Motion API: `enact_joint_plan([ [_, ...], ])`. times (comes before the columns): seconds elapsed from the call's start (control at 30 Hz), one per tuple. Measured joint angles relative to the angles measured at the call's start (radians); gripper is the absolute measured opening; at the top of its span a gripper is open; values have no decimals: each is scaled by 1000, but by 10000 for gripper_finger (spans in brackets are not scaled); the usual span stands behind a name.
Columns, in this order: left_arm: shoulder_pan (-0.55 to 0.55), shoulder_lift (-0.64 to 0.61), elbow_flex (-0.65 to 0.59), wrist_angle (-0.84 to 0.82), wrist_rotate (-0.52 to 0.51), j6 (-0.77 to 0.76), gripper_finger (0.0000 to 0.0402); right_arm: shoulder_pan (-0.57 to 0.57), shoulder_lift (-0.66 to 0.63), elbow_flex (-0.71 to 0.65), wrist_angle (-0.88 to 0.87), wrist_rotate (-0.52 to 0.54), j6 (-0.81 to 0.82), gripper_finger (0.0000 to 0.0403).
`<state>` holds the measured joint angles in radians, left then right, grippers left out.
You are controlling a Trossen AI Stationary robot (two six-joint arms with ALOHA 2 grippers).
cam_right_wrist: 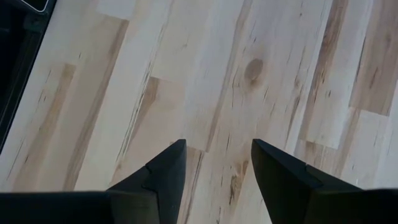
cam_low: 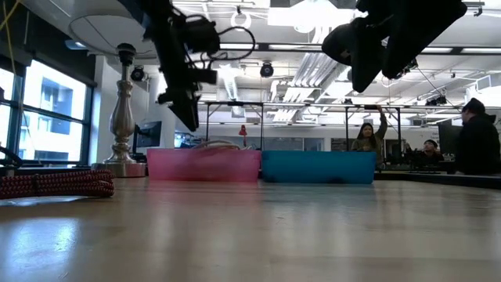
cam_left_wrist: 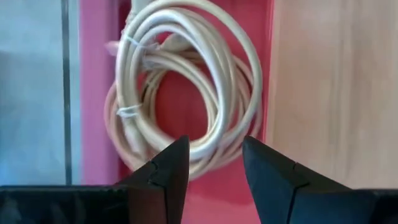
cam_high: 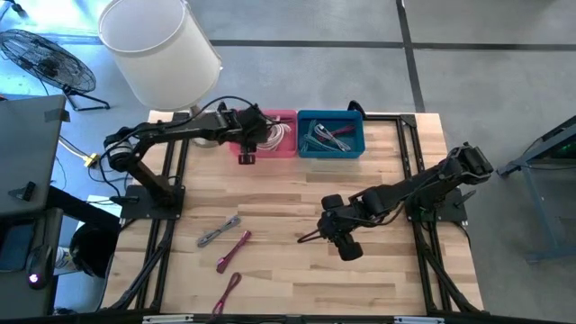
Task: Pick & Place USB Port
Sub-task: Put the small black and white charger cable into the blue bin
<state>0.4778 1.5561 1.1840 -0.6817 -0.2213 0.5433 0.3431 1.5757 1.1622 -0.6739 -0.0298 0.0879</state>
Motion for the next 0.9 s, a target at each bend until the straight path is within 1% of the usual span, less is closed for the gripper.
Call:
enact_joint_plan([
  [0.1, -1, -32, 92, -136, -17, -10, 145, 0, 0, 0, 0, 0, 0, 172],
  [0.2, -17, -69, 188, -303, -7, -65, 145, 0, 0, 0, -3, 0, 0, 173],
  [0.3, -65, -115, 260, -463, 28, -127, 145, 0, 0, 0, -23, 0, 0, 174],
  [0.4, -139, -161, 285, -602, 105, -249, 145, 0, 0, 0, -52, 1, 0, 172],
  [0.5, -250, -203, 262, -678, 174, -404, 145, 0, 0, 0, -63, 1, -1, 173],
  [0.6, -382, -213, 215, -738, 179, -558, 145, 0, 0, 0, -63, 2, -14, 173],
  [0.77, -578, -213, 102, -717, 145, -798, 145, 0, 0, 0, -63, 2, -41, 173],
  [0.9, -674, -212, -21, -623, 183, -877, 145, 0, 0, 0, -61, 2, -44, 173],
])
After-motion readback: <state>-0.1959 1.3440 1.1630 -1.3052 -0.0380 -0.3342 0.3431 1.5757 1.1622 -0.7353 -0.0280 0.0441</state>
